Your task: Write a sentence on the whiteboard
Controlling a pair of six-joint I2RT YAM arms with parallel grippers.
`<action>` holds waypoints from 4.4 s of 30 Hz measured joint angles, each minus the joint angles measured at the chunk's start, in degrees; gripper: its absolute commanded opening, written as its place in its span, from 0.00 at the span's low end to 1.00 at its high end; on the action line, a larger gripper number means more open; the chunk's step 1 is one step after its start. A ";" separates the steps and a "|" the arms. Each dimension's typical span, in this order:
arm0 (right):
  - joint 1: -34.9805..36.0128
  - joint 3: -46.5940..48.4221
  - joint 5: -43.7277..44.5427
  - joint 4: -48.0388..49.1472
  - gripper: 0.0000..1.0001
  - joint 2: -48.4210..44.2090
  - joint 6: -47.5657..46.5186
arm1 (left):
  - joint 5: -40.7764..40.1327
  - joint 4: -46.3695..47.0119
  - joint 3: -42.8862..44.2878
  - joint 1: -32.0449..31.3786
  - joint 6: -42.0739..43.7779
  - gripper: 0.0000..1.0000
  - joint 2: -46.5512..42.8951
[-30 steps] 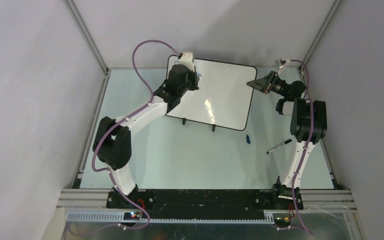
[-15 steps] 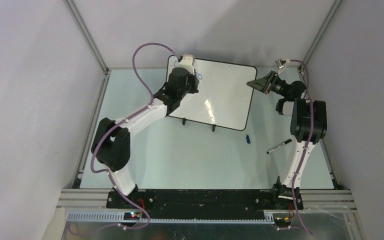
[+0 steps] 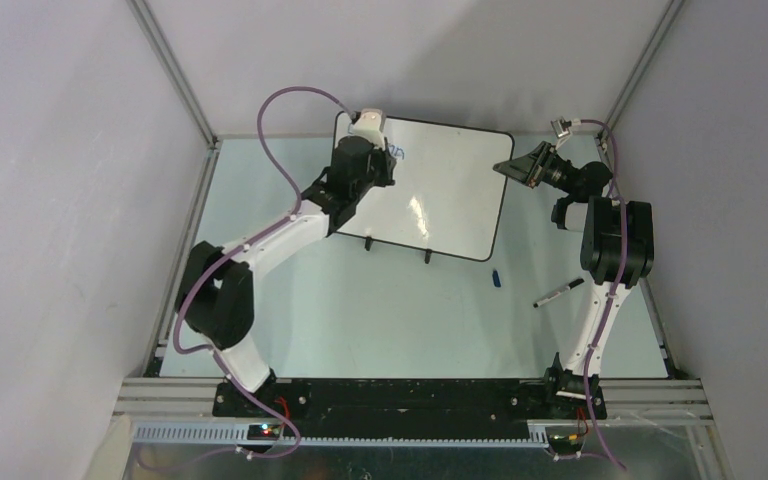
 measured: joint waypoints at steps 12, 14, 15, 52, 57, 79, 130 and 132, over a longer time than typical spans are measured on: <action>0.02 0.00 0.00 0.00 0.00 0.00 -0.02 | 1.77 2.80 -1.18 0.00 0.39 0.00 -2.10; 0.02 0.00 0.00 0.00 0.00 0.00 -0.02 | 2.21 2.82 -1.18 0.00 0.46 0.00 -2.08; 0.02 0.00 0.00 0.00 0.00 0.00 -0.02 | 2.56 2.80 -1.18 0.02 0.46 0.00 -2.05; 0.02 0.00 0.00 0.02 0.00 0.00 -0.02 | 4.00 -1.49 5.64 0.00 0.55 0.00 3.72; 0.02 0.00 0.00 0.02 0.00 0.00 -0.02 | 3.58 -1.75 6.29 0.00 0.59 0.00 4.04; 0.02 0.00 0.00 0.00 0.00 0.00 -0.02 | 1.49 -3.52 8.13 -0.09 1.51 0.00 4.79; 0.02 0.00 -0.02 0.00 0.00 0.00 0.04 | 2.12 -1.55 3.39 -0.68 1.49 0.00 2.86; 0.02 0.00 -0.02 0.00 0.00 0.00 0.04 | 2.08 -1.62 3.45 -0.70 1.49 0.00 2.86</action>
